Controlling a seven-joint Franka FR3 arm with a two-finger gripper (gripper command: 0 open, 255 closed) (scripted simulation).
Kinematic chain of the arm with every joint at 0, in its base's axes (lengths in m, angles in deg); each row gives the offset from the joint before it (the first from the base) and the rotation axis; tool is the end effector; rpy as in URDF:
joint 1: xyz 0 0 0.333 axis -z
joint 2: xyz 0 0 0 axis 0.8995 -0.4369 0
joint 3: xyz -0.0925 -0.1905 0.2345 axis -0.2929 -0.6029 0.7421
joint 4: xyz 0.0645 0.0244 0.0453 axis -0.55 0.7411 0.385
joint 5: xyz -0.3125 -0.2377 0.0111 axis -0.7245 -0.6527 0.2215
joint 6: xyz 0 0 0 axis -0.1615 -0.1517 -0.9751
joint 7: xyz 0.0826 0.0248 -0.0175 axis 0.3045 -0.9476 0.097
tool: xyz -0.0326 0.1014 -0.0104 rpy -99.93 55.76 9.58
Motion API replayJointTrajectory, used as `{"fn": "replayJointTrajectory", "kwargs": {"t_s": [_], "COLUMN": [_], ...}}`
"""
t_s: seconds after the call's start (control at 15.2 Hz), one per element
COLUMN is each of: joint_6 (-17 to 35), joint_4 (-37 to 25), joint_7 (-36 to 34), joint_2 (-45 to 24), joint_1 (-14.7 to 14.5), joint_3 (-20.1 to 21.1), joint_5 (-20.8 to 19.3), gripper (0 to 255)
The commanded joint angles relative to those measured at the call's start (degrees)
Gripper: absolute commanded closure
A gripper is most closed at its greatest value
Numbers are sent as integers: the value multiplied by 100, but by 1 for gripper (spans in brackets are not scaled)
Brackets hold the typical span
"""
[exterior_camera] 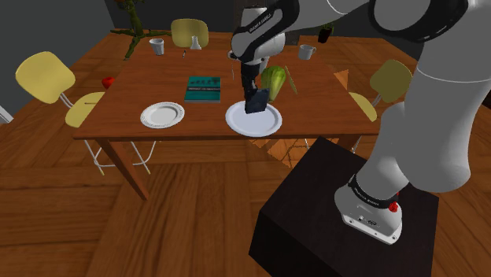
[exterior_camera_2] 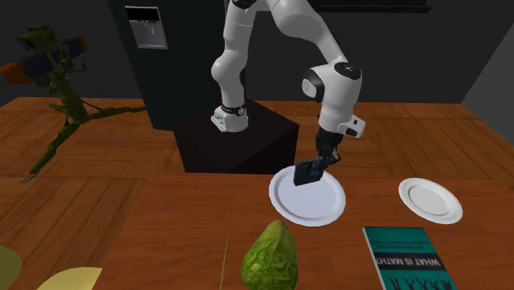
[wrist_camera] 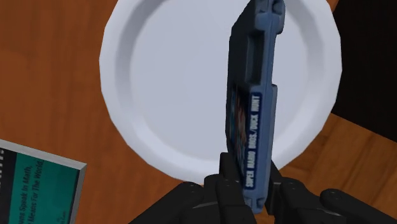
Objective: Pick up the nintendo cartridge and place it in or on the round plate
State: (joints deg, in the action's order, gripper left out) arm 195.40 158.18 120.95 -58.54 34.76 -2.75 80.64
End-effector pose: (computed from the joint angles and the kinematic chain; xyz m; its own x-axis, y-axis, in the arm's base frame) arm 0.5754 -0.0702 0.3187 0.5052 0.8630 0.0083 0.8630 -0.5050 -0.0148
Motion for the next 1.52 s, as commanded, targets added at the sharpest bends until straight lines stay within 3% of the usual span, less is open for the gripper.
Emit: {"fn": "replayJointTrajectory", "kwargs": {"t_s": [0.0, 0.46, 0.99, 1.06, 1.45], "joint_6": [110, 515, 543, 541, 400], "joint_4": [10, 99, 103, 91, 78], "joint_7": [69, 312, 322, 321, 237], "joint_2": [-123, -521, -544, -555, -400], "joint_1": [42, 195, 220, 222, 162], "joint_3": [48, 242, 272, 277, 195], "joint_5": [108, 469, 484, 490, 355], "gripper": [255, 255, 255, 0, 0]}}
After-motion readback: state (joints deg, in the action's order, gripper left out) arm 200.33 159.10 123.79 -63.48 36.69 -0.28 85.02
